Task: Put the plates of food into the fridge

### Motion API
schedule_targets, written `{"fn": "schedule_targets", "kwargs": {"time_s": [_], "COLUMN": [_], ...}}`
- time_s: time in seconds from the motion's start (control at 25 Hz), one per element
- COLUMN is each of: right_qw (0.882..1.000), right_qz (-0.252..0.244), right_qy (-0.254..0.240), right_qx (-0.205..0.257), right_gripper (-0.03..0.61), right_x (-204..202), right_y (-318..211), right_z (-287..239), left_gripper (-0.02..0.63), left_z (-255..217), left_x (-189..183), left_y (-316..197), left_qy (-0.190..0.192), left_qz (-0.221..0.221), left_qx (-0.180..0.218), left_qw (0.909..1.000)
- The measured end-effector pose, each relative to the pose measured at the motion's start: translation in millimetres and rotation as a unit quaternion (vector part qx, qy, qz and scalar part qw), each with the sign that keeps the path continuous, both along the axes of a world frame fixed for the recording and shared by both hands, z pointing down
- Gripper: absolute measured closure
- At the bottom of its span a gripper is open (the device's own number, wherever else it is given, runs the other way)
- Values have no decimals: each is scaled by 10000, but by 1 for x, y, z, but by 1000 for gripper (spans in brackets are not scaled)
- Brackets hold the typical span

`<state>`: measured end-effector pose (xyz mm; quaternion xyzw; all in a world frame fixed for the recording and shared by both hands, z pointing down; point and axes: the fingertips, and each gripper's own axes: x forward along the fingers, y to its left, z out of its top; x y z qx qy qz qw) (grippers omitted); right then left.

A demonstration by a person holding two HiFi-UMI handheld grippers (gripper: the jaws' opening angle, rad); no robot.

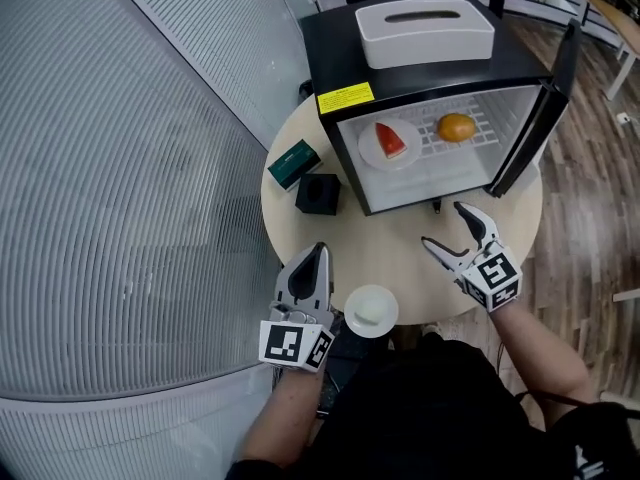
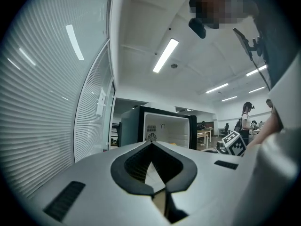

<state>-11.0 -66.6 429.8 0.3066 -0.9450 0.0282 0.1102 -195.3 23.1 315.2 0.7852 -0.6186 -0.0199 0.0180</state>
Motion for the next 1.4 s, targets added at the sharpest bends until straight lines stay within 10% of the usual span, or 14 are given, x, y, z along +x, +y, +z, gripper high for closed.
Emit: {"fn": "schedule_targets", "kwargs": {"time_s": [0.44, 1.4], "right_qw": [9909, 9138], "right_qz": [-277, -31], "right_qy": [-221, -414], "right_qx": [-1301, -4041], "right_gripper": [184, 184], "right_x": [-35, -58], "right_y": [92, 245], "right_z": [77, 224], "left_gripper": [611, 611], "left_z": [28, 81], "left_x": [-34, -64], "left_y": [34, 60], "left_qy": [31, 124], "left_qz": [-69, 58], "left_qx": [-175, -573], "left_qw": [9998, 9983]}}
